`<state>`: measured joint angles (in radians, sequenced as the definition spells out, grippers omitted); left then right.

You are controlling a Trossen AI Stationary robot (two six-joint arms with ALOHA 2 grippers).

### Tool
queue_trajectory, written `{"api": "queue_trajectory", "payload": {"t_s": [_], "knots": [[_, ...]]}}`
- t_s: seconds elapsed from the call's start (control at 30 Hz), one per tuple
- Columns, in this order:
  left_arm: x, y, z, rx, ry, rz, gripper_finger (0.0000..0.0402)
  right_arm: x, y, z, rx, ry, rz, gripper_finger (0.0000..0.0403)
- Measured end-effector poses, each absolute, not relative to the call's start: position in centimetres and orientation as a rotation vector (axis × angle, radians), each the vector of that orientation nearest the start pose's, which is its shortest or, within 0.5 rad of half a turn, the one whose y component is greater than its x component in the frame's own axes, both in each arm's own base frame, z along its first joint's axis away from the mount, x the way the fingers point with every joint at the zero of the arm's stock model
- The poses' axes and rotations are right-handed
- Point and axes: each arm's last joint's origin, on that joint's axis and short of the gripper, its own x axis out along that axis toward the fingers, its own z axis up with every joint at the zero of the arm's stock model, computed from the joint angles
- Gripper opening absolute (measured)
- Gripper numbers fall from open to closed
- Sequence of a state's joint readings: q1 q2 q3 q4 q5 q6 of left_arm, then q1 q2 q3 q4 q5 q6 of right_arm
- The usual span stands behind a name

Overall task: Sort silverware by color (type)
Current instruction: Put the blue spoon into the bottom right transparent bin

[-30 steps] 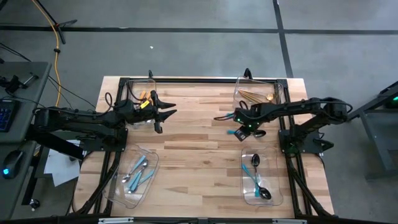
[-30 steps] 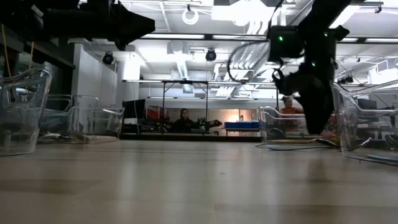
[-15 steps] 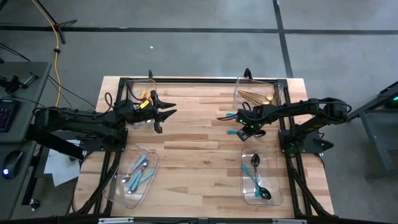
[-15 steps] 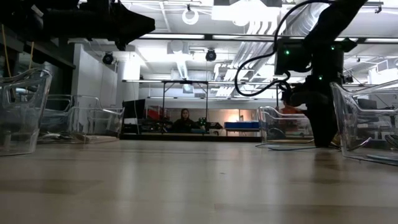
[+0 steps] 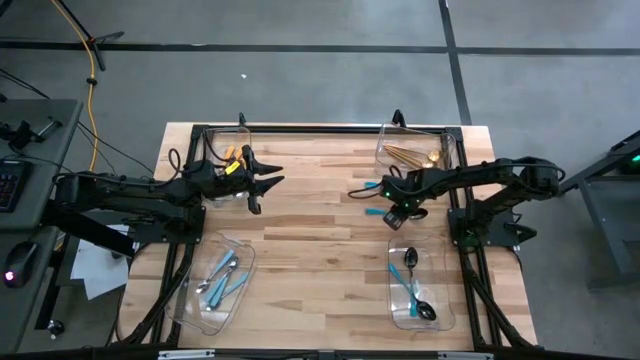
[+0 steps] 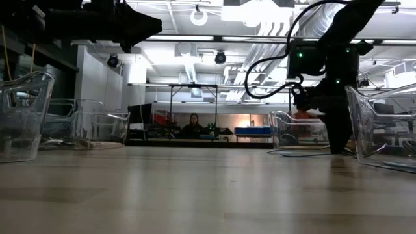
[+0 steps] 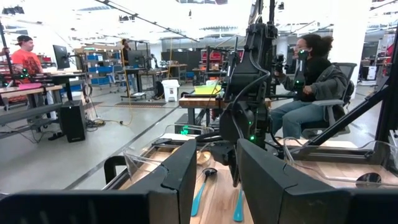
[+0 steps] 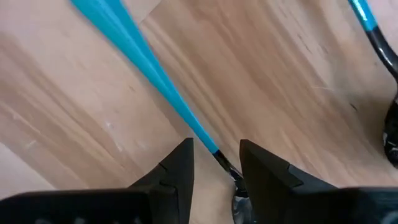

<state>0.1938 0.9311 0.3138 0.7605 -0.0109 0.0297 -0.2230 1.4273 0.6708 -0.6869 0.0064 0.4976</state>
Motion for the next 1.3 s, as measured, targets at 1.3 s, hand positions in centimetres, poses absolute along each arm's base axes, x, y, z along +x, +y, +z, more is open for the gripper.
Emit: {"api": "queue_trajectory", "payload": {"t_s": [1.3], "knots": [[18.9, 3.7, 23.6, 0.042, -0.14, 0.207, 0.0106, 21.3, -4.8, 13.1, 0.449, 1.461, -0.433, 0.0114]]}}
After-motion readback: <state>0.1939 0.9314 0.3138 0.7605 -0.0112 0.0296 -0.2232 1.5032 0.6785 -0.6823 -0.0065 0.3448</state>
